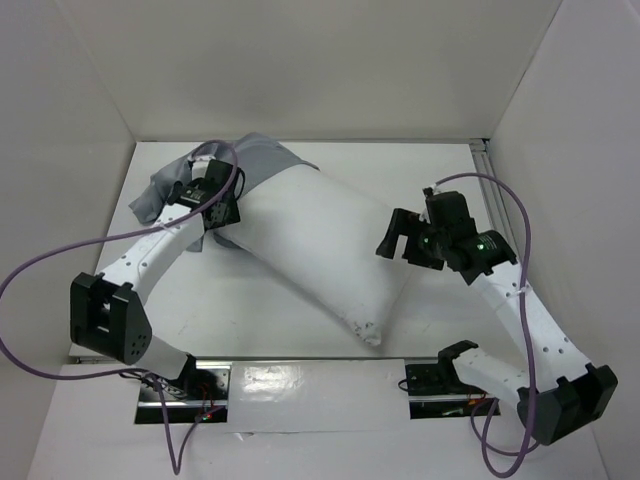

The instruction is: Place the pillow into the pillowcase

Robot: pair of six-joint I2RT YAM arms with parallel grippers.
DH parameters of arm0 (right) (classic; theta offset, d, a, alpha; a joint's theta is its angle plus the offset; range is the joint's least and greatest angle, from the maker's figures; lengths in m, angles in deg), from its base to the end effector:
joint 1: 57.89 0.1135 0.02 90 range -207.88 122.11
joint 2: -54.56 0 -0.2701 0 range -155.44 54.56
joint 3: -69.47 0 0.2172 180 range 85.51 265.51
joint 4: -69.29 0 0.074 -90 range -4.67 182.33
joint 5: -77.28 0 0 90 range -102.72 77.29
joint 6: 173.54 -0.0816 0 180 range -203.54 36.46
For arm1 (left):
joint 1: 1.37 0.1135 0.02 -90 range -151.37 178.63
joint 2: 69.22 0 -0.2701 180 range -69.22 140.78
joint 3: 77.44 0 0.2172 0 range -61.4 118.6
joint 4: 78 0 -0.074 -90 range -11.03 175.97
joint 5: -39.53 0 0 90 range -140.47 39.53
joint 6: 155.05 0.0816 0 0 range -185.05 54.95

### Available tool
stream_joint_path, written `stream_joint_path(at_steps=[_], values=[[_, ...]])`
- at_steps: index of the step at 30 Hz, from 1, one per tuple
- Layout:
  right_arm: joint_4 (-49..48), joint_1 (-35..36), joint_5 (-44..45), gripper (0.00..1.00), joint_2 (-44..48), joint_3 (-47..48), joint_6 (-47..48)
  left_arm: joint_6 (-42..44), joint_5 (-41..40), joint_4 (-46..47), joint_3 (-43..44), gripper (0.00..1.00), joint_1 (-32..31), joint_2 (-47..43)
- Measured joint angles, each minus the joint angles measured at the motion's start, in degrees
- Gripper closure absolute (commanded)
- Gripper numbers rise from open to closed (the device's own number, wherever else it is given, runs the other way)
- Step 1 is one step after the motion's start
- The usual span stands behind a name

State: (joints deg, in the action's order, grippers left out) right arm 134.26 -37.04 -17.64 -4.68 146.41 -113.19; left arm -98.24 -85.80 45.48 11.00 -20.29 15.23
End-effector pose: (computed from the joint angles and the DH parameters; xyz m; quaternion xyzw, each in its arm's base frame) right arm 0.1789 0.0756 0.2976 0.0558 0.9289 0.1914 0.3121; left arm 0.2954 -0.0514 0.2859 -0.2088 0.8833 0.1237 0.4012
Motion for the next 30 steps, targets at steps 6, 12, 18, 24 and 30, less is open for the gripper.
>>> stream_joint_path(at_steps=[6, 12, 18, 24, 30], values=[[0.3, -1.2, -3.1, 0.00, 4.3, -5.2, -2.6, -1.7, 1.7, 1.6, 0.0, 0.35, 5.1, 3.6], [-1.2, -0.9, -7.1, 0.06, 5.9, -11.3, -3.8, -0.8, 7.2, 1.9, 0.3, 1.00, 6.5, 4.9], [-14.1, 2.0, -13.1, 1.00, 1.4, -19.5, -5.2, 3.0, 14.9, 0.9, 5.1, 1.00, -1.6, 4.8], [-16.8, 2.5, -12.1, 1.00, -7.3, -8.6, -5.0, 5.0, 26.1, -4.5, 21.2, 1.00, -18.8, 7.8], [-19.7, 2.7, -6.7, 1.00, -4.7, 4.9, -3.5, 6.5, 29.3, -8.2, 35.9, 1.00, -26.5, 13.7]])
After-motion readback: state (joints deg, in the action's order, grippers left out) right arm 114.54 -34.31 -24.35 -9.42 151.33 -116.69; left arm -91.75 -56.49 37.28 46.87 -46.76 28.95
